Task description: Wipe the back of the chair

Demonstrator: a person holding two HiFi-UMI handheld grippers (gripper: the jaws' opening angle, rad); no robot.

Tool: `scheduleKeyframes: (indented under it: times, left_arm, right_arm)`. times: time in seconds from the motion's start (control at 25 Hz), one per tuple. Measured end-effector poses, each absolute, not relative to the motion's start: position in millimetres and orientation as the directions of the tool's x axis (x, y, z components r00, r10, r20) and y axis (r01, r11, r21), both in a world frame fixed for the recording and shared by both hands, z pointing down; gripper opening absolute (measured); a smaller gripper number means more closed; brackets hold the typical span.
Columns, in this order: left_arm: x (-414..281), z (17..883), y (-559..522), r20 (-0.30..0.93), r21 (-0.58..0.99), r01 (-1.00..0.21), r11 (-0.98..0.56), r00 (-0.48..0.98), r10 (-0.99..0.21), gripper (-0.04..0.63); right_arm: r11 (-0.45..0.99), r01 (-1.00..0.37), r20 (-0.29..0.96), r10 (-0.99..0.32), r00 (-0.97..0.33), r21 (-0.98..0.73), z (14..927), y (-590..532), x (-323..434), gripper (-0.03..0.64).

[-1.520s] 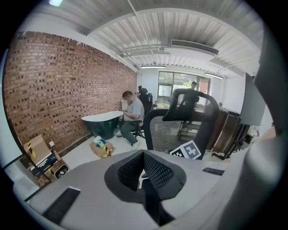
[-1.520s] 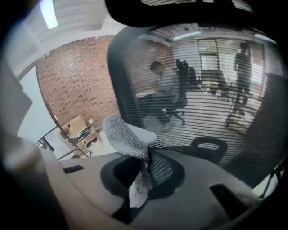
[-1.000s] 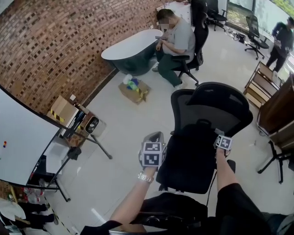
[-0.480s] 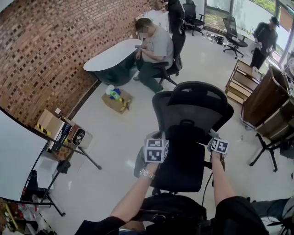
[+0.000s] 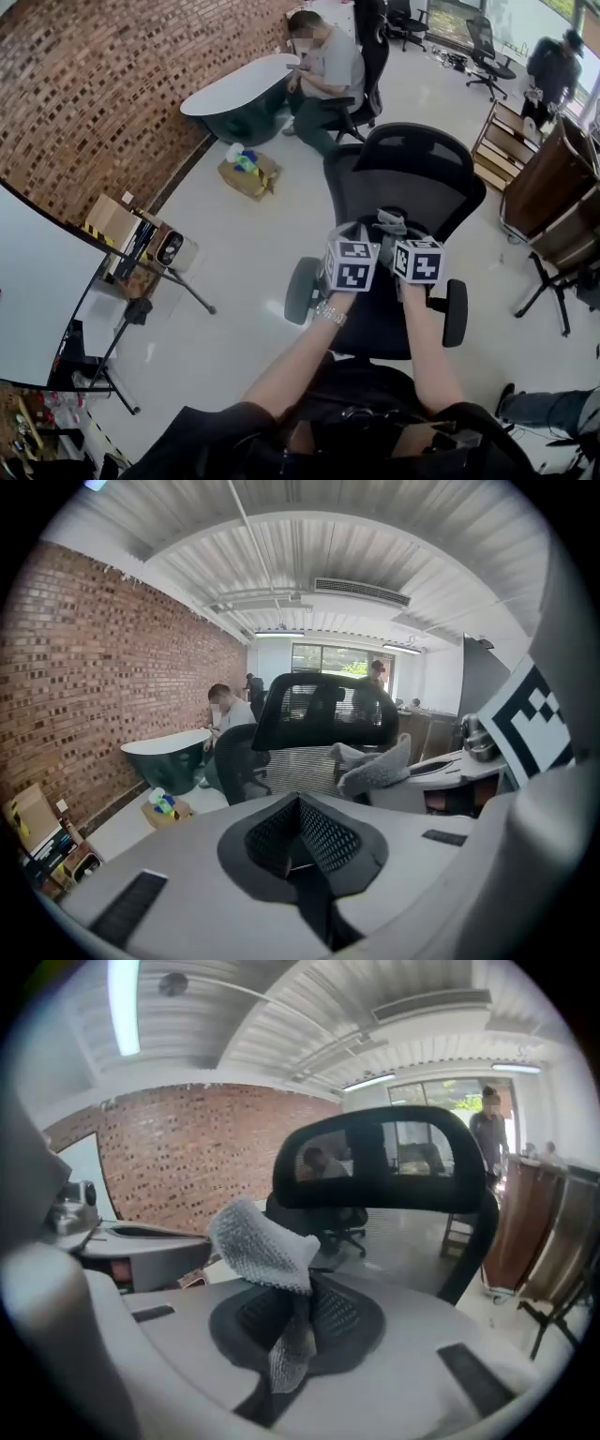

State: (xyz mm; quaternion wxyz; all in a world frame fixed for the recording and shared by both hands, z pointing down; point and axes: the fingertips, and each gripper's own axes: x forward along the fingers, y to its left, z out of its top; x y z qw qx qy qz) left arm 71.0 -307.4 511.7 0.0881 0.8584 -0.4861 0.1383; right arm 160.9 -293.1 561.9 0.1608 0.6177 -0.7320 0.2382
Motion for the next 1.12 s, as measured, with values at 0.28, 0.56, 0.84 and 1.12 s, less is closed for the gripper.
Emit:
scheduleKeyframes:
  times: [0.28, 0.56, 0.84, 1.12]
  left_arm:
    - [73.4, 515.9, -283.1, 0.341, 0.049, -0.854, -0.518, 0.502, -0.795, 0.003]
    - [76.7, 539.0, -257.2, 0.389, 0.058, -0.874, -0.483, 0.465, -0.795, 0.003]
    - [61.6, 536.0, -226.2, 0.379, 0.036, -0.878, -0.477, 0.453, -0.807, 0.003]
    - [24.4, 542.4, -175.5, 0.382, 0.031, -0.858, -0.513, 0.485, -0.787, 0.003]
  right_arm:
    - [0.196, -0.971, 0.544, -0.804, -0.241, -0.141, 553.0, -270.2, 129.2, 0.028]
    - [0.221, -0.961, 0.582, -0.765, -0.275, -0.164, 569.1, -233.7, 132.8, 0.028]
    - [0.212, -0.957, 0.606, -0.741, -0.289, -0.198, 589.6, -201.4, 126.3, 0.028]
    - [0.183, -0.968, 0.583, -0.773, -0.249, -0.171, 581.0, -162.6, 96.9, 0.028]
